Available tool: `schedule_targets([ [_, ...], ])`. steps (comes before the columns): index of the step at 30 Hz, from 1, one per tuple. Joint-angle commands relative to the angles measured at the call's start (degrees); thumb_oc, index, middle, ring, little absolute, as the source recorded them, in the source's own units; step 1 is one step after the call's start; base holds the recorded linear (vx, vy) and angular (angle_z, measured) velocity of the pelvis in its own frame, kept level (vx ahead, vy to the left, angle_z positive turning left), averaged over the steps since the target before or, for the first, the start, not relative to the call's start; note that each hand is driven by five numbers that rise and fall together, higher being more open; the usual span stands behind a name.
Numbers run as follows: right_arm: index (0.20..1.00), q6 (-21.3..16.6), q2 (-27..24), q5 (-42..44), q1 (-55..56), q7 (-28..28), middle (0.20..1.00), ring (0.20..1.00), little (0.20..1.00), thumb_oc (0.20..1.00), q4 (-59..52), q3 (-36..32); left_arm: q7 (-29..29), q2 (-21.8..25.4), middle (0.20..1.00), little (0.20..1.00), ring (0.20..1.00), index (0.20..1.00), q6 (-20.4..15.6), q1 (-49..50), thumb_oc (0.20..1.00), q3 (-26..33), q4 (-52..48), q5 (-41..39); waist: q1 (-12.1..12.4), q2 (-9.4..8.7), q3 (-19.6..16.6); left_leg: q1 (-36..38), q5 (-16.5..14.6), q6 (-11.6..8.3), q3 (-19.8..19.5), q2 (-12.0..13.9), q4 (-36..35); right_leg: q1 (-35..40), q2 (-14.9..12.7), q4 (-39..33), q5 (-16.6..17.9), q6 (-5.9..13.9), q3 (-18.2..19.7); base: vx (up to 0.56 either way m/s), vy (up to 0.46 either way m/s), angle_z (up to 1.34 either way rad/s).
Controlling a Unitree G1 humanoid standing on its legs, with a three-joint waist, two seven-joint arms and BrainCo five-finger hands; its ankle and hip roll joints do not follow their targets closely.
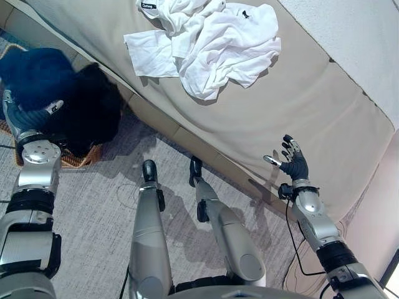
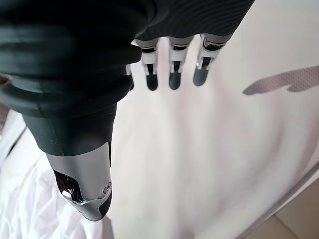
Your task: Pick up clothes into the bucket
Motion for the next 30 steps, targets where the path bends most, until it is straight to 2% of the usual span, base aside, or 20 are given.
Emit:
schedule_targets([
  [1,1.000,-2.20,-1.97,0.41,0.51,-1.95,1.000,1.000,1.000,1.000,-5.35,-1.97,2.61,2.93,1.000,1.000,1.000,1.000,-0.31,-0.07,1.000,4.66,-2.03,2.07,2.43,-4.56,0.77,3.82,-4.63,1.36,-2.22,-2.23,1.00,7.16,-3.18,-1.57,-3.12,5.91,0.77,0.00,0.000,0.00],
  [5,1.000,-1.68,-1.70,0.63,-0.32,-2.69,1.000,1.000,1.000,1.000,-6.24,-2.80,3.28,-0.34,1.000,1.000,1.000,1.000,0.66,3.97,1.000,7.28,-4.58,1.97,2.76,-3.91,0.76,5.50,-3.84,1.56,-1.80,-2.69,-1.07,7.68,-3.54,-1.32,-3.10,5.90,0.48,-0.02,-0.002,0.00],
  [6,1.000,-1.73,-1.46,1.05,-0.46,-2.86,1.000,1.000,1.000,1.000,-6.61,-3.05,3.25,-1.07,1.000,1.000,1.000,1.000,0.73,4.68,1.000,7.76,-3.92,1.77,2.71,-4.15,0.82,5.27,-1.67,1.77,-1.09,-3.08,-1.72,7.10,-4.18,-1.11,-2.10,5.60,0.15,-0.09,-0.010,0.00],
  [7,1.000,-1.79,-1.25,1.52,-0.90,-3.14,1.000,1.000,1.000,1.000,-6.87,-3.42,3.43,-2.33,1.000,1.000,1.000,1.000,0.74,5.88,1.000,8.47,-3.61,1.65,2.94,-3.91,0.82,6.21,-1.28,1.80,-0.93,-3.29,-2.78,7.45,-4.32,-1.11,-2.07,5.64,0.18,0.00,0.000,0.00],
  [8,1.000,-1.86,-1.04,1.83,-1.47,-3.49,1.000,1.000,1.000,1.000,-7.19,-3.77,3.27,-3.33,1.000,1.000,1.000,1.000,0.91,6.74,1.000,8.82,-3.36,1.62,3.32,-3.16,0.60,8.02,-2.89,1.63,-1.36,-2.98,-3.85,8.60,-3.95,-1.27,-3.12,5.99,0.36,0.01,-0.001,-0.07],
  [9,1.000,-2.00,-0.74,2.25,-1.74,-3.74,1.000,1.000,1.000,1.000,-7.42,-3.98,3.14,-4.35,1.000,1.000,1.000,1.000,0.71,7.37,1.000,9.05,-2.50,1.13,3.37,-3.26,0.81,7.99,-0.73,1.82,-0.58,-3.40,-4.42,8.20,-4.67,-0.94,-2.11,5.69,0.06,0.01,-0.001,-0.06],
  [11,1.000,-2.35,-0.33,2.66,-2.13,-4.18,1.000,1.000,1.000,1.000,-7.57,-4.26,3.10,-5.54,1.000,1.000,1.000,1.000,0.61,8.26,1.000,9.25,-1.57,0.93,3.51,-2.94,0.81,9.22,-0.15,1.84,-0.40,-3.59,-5.84,8.63,-5.00,-0.83,-2.17,5.68,0.05,-0.02,-0.005,-0.05],
  [12,1.000,-2.57,0.16,2.32,-2.75,-4.60,1.000,1.000,1.000,1.000,-8.14,-4.42,2.42,-8.75,1.000,1.000,1.000,1.000,0.24,10.91,1.000,8.94,-2.07,0.95,3.91,-1.80,0.59,11.70,0.64,1.84,-0.14,-3.95,-8.13,9.65,-5.54,-0.54,-2.36,5.62,0.02,0.04,-0.004,-0.02],
  [19,1.000,-2.55,-0.91,0.89,-4.28,-3.47,1.000,1.000,1.000,1.000,-7.44,-5.51,-4.70,-19.84,1.000,1.000,1.000,1.000,-3.18,20.48,1.000,5.10,-2.17,0.89,5.44,2.63,-2.42,21.30,3.11,1.75,1.10,-5.01,-16.25,14.03,-6.85,0.83,-4.21,5.14,0.37,0.09,-0.008,0.02],
  [21,1.000,-2.55,-2.00,-2.41,-4.98,-3.65,1.000,1.000,1.000,1.000,-7.81,-5.45,-7.01,-22.89,1.000,1.000,1.000,1.000,-4.38,22.31,1.000,3.63,-2.11,-0.21,5.50,3.80,-3.27,23.83,3.86,1.74,1.17,-5.40,-18.65,14.68,-7.04,1.74,-5.12,4.91,0.53,0.09,-0.011,-0.03],
  [22,1.000,-2.22,-3.28,-5.72,-5.76,-3.86,1.000,1.000,1.000,1.000,-8.20,-5.22,-8.15,-24.02,1.000,1.000,1.000,1.000,-4.76,23.12,1.000,2.27,-1.63,0.53,5.68,4.46,-3.82,24.95,4.40,1.64,0.97,-5.47,-19.95,14.97,-7.09,2.43,-5.78,4.74,0.43,0.04,-0.018,0.08],
  [23,1.000,-2.20,-3.29,-5.75,-5.78,-3.88,1.000,1.000,1.000,1.000,-8.22,-5.23,-8.14,-24.03,1.000,1.000,1.000,1.000,-4.77,23.08,1.000,2.28,-1.62,0.54,5.57,4.39,-3.90,24.86,4.85,1.66,0.94,-5.61,-20.27,14.79,-7.23,2.38,-5.60,4.75,0.39,0.06,-0.028,0.05],
  [24,1.000,-2.30,-4.78,-8.86,-7.31,-4.27,1.000,1.000,1.000,1.000,-8.38,-5.12,-9.80,-25.43,1.000,1.000,1.000,1.000,-5.04,24.73,1.000,-0.12,-1.35,2.65,5.80,5.64,-4.80,26.76,5.77,1.59,0.66,-5.96,-22.68,14.96,-7.48,3.61,-6.58,4.45,0.19,0.07,-0.033,0.05],
  [28,1.000,0.46,-8.14,-17.05,-11.28,-5.55,1.000,1.000,1.000,1.000,-6.67,-3.04,-11.65,-26.94,1.000,1.000,1.000,1.000,-4.09,26.33,1.000,-6.62,0.87,11.11,6.76,8.41,-6.96,30.35,8.81,1.21,-0.77,-5.82,-28.51,15.49,-7.89,5.75,-8.94,3.84,-1.34,0.07,-0.070,0.17],
  [29,1.000,1.82,-9.98,-19.73,-14.17,-6.13,1.000,1.000,1.000,1.000,-4.81,-1.98,-13.37,-27.40,1.000,1.000,1.000,1.000,-4.02,27.24,1.000,-9.97,1.25,13.74,7.49,9.84,-7.79,31.87,10.06,0.94,-1.86,-5.87,-30.86,15.87,-8.14,7.14,-10.51,3.53,-2.47,0.05,-0.084,0.26],
  [30,1.000,1.77,-10.05,-19.71,-14.31,-6.16,1.000,1.000,1.000,1.000,-4.70,-1.92,-13.35,-27.48,1.000,1.000,1.000,1.000,-4.03,27.17,1.000,-9.94,1.26,13.76,7.32,9.93,-7.85,31.74,10.43,0.95,-2.01,-5.91,-31.10,15.76,-8.18,7.00,-10.28,3.53,-2.62,0.05,-0.092,0.38],
])
